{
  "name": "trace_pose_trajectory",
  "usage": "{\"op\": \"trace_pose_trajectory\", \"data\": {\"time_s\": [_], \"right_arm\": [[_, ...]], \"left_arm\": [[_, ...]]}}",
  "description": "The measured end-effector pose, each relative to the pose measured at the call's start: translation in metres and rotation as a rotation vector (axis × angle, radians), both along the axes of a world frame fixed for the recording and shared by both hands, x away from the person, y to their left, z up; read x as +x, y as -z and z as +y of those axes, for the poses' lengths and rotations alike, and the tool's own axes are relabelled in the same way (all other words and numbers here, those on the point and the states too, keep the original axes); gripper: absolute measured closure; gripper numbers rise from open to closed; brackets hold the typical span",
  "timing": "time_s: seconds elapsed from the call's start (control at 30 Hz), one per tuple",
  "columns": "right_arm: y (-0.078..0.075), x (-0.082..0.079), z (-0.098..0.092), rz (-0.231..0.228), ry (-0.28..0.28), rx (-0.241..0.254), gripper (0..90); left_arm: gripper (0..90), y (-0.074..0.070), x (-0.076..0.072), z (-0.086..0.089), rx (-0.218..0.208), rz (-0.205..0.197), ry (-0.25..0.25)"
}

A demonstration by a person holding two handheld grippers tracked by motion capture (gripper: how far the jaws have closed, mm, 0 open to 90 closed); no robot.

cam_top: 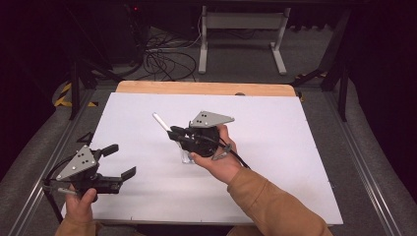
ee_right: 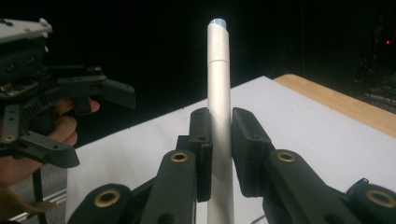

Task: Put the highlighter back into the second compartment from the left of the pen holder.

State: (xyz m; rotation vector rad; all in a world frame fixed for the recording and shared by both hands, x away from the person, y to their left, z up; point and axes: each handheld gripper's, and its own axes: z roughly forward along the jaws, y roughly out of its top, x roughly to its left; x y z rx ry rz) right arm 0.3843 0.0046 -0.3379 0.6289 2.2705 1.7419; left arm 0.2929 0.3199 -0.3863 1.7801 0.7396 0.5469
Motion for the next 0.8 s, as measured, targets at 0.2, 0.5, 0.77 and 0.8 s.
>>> {"op": "trace_pose_trajectory", "data": {"time_s": [0.2, 0.5, 0.77, 0.8], "right_arm": [[0.003, 0.002, -0.007, -0.024, 0.031, 0.041, 79.2], [0.012, 0.01, -0.02, -0.044, 0.089, 0.095, 79.2], [0.024, 0.018, -0.028, -0.061, 0.135, 0.088, 79.2], [0.025, 0.019, -0.029, -0.066, 0.143, 0.085, 79.2]], "left_arm": [[6.6, 0.0, 0.0, 0.0, -0.005, 0.003, -0.001], [6.7, 0.0, 0.0, 0.0, -0.002, 0.003, -0.001], [6.7, 0.0, 0.0, -0.001, 0.0, 0.003, 0.0], [6.7, 0.0, 0.0, -0.001, -0.001, 0.002, -0.001]]}}
